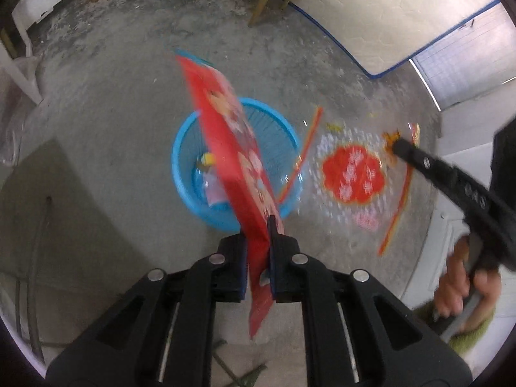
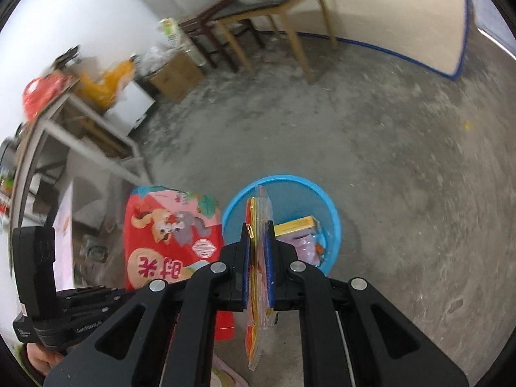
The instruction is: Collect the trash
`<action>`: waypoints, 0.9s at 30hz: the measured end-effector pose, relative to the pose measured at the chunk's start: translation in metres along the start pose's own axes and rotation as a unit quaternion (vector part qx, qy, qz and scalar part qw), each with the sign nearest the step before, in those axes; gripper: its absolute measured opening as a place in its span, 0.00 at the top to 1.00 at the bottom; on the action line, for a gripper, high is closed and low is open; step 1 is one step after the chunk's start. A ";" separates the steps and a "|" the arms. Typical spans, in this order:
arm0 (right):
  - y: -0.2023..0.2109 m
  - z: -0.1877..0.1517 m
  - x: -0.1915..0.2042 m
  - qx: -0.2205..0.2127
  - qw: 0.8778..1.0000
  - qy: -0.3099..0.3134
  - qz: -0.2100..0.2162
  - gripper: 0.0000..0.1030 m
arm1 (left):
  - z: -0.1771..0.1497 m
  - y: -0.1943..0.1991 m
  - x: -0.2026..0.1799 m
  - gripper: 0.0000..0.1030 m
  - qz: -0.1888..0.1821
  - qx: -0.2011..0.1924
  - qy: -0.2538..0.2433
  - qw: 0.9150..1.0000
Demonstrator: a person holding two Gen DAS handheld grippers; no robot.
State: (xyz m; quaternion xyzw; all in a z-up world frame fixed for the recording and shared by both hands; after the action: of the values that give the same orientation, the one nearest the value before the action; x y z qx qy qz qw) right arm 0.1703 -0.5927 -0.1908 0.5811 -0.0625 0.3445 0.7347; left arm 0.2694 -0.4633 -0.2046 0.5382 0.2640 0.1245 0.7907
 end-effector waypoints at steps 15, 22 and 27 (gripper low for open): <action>-0.077 0.006 -0.014 0.021 0.999 -0.025 -0.013 0.90 | -0.019 0.035 0.028 0.57 0.014 -0.037 0.029 0.999; -0.138 -0.004 -0.045 0.094 0.992 -0.072 -0.038 0.59 | -0.071 0.140 0.018 0.48 0.030 -0.124 0.009 0.992; -0.129 -0.014 -0.062 0.079 0.993 -0.070 -0.051 0.59 | -0.145 0.204 0.028 0.41 0.079 -0.187 0.031 0.979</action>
State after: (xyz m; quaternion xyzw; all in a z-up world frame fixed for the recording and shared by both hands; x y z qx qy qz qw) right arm 0.1935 -0.6186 -0.3303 0.6626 -0.0568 0.2693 0.6966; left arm 0.2308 -0.2562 -0.0667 0.3957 0.2175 0.2502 0.8565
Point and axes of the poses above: each gripper's, at about its wrist camera, not at the fingertips, and y roughly against the way its jaws point, x to its left, z to its top, the point moved 8 cm from there along -y, roughly the way its jaws point, and after that the axes turned 15 degrees about -y, right-handed, at the moved point
